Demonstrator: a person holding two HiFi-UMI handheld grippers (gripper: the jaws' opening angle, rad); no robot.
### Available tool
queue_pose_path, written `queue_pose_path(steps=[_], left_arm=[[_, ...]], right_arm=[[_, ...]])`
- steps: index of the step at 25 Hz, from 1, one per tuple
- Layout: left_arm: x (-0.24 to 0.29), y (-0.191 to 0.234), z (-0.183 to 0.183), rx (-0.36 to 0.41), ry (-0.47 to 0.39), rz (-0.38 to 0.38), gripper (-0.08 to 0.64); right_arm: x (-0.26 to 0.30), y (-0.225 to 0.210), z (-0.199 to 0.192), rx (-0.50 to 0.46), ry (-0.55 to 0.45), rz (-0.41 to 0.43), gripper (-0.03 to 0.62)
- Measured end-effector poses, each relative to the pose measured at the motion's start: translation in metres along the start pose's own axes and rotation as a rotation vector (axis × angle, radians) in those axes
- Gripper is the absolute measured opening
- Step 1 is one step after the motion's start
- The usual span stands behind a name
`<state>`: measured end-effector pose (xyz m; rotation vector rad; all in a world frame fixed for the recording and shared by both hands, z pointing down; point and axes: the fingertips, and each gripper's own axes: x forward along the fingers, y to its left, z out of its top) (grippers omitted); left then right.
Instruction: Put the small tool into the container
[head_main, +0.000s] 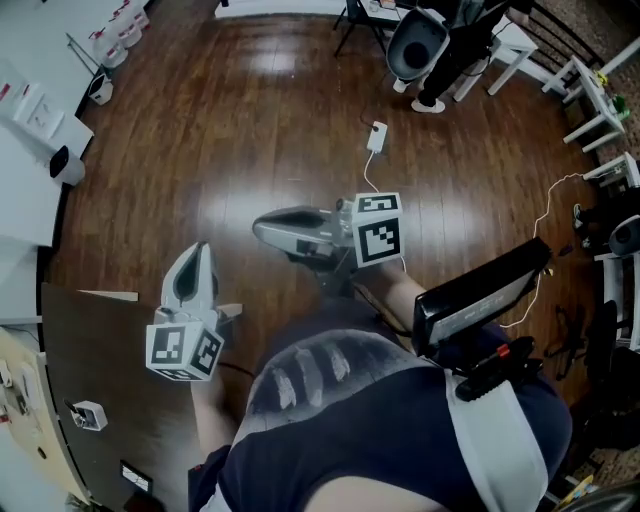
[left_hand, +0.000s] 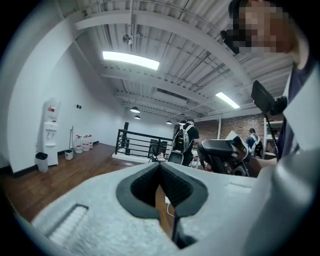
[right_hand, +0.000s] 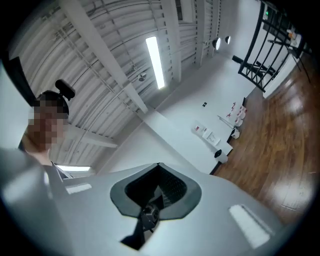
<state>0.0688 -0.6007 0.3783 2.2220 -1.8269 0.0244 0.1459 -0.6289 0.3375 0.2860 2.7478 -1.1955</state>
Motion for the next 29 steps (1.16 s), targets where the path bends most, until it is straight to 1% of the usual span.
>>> queue_pose_path(steps=[2, 5, 10, 15, 18, 21, 25, 29], left_arm=[[0.01, 0.001, 0.001, -0.001, 0.011, 0.017, -0.001], [0.044, -0.004, 0.01, 0.029, 0.032, 0.017, 0.0], [0.105, -0.027, 0.02, 0.051, 0.049, 0.016, -0.001], [0.147, -0.034, 0.022, 0.035, 0.073, 0.068, 0.0], [0.164, -0.034, 0.019, 0.023, 0.102, 0.083, 0.0], [0.174, -0.021, 0.018, 0.019, 0.127, 0.099, 0.0], [0.191, 0.006, 0.027, 0.019, 0.114, 0.098, 0.0], [0.213, 0.032, 0.023, -0.018, 0.108, 0.098, 0.0]], right_arm=[[0.003, -0.007, 0.008, 0.015, 0.01, 0.043, -0.002], [-0.002, -0.023, 0.033, 0.018, 0.019, 0.081, -0.002], [-0.038, -0.063, 0.07, 0.073, 0.016, 0.095, -0.002], [-0.059, -0.089, 0.102, 0.094, 0.039, 0.135, -0.002], [-0.068, -0.106, 0.12, 0.118, 0.025, 0.147, -0.002], [-0.065, -0.122, 0.134, 0.143, 0.003, 0.154, -0.002], [-0.054, -0.146, 0.145, 0.176, -0.015, 0.145, -0.002], [-0.041, -0.169, 0.153, 0.199, 0.0, 0.132, -0.002]])
